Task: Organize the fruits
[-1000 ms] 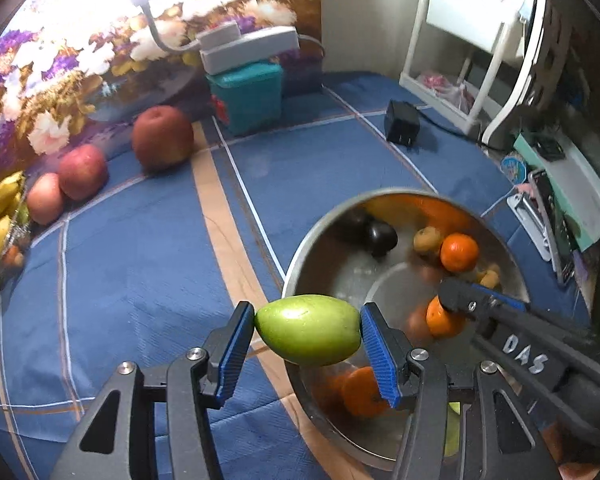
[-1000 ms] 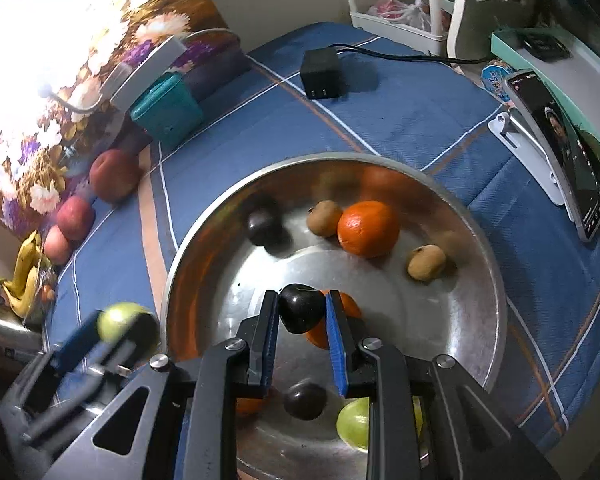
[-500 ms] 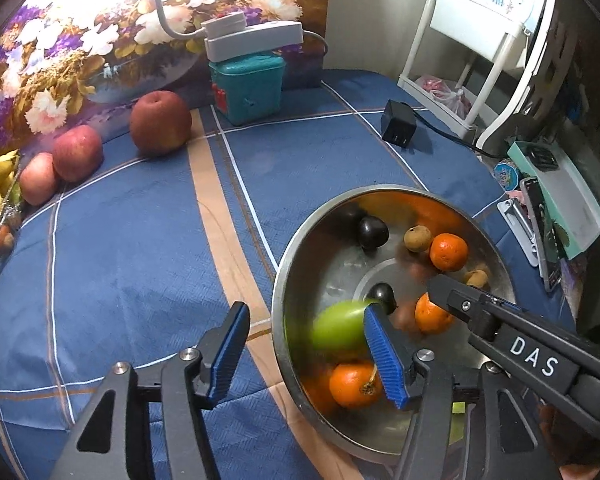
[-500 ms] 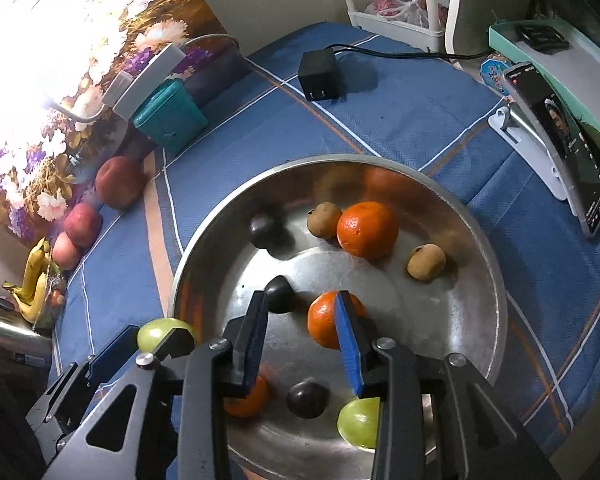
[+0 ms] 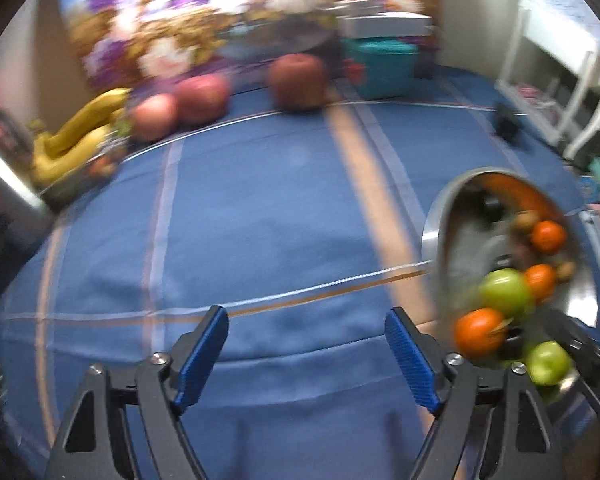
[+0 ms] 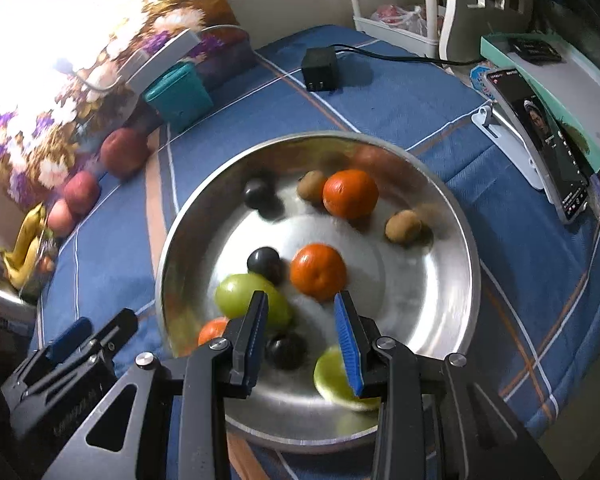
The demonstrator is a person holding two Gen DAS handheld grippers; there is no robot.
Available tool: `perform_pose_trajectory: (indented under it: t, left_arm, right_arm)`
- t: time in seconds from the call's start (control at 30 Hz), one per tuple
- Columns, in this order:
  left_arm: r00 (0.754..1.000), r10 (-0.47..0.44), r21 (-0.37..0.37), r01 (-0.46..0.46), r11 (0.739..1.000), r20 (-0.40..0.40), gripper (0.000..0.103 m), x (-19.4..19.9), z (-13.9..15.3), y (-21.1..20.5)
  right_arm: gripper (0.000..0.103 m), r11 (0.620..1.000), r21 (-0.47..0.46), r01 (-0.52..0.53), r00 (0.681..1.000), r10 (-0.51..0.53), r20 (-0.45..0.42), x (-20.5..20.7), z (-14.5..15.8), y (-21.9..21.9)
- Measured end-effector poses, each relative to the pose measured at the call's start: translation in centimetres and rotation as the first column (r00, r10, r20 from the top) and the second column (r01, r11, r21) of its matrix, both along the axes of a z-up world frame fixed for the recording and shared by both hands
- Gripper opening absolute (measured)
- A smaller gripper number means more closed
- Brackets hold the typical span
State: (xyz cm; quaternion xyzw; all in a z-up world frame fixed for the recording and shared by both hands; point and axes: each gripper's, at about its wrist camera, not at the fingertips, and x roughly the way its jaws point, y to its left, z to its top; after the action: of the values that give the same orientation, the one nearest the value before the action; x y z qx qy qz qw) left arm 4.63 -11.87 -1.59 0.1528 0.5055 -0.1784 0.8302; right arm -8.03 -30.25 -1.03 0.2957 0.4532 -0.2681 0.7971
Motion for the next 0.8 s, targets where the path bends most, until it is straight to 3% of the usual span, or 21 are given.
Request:
perform_pose_trajectory:
  t: [0.03, 0.1, 0.13, 0.2, 0.3, 0.37, 0.53, 0.8]
  left_arm:
    - [1.0, 0.026, 0.027, -0.026, 0.999, 0.01, 0.084, -0.1, -0.1, 0.9]
    - [0.997, 0.071, 0.074, -0.072, 0.995, 0.023, 0.084, -0.3, -0.4, 2.6]
    - [0.995, 0.097, 0.105, -0.099, 0.989, 0.028, 0.084, -0.6, -0.7, 3.5]
    - [0.99, 0.137, 0.148, -0.14, 0.979, 0.031, 0.084, -1.0, -0.9, 5.2]
    - [0.982, 0.19, 0.156, -0.19, 0.969, 0.013, 0.084, -1.8, -0.9, 7.2]
    - [0.977, 0.213, 0.152, -0.213, 0.965, 0.019, 0.084, -2.8, -0.7, 8.5]
    - [0.972, 0.235, 0.213, -0.23, 0.949, 0.006, 0.084, -4.9, -1.8, 10.6]
    - [0.96, 0.279, 0.148, -0.275, 0.95, -0.009, 0.084, -5.1, -1.2, 12.0]
  right_arm:
    - [0.036, 1.0, -0.01, -0.008, 1.0, 0.008, -0.002, -0.1, 0.1, 0.5]
    - [0.048, 0.999, -0.035, -0.033, 0.999, 0.032, -0.011, -0.3, 0.2, 1.7]
    - [0.06, 0.998, -0.047, -0.05, 0.999, 0.05, -0.018, -0.3, 0.2, 2.4]
    - [0.067, 0.994, -0.07, -0.083, 0.996, 0.081, -0.03, -0.3, 0.0, 3.8]
    - [0.073, 0.985, -0.096, -0.143, 0.989, 0.138, -0.053, -0.1, -0.5, 5.8]
    - [0.088, 0.976, -0.117, -0.182, 0.981, 0.173, -0.088, 0.1, -1.0, 7.2]
    - [0.09, 0.957, -0.128, -0.262, 0.962, 0.247, -0.118, 0.0, -1.8, 10.0]
    - [0.09, 0.94, -0.173, -0.295, 0.954, 0.278, -0.114, 0.0, -0.9, 11.4]
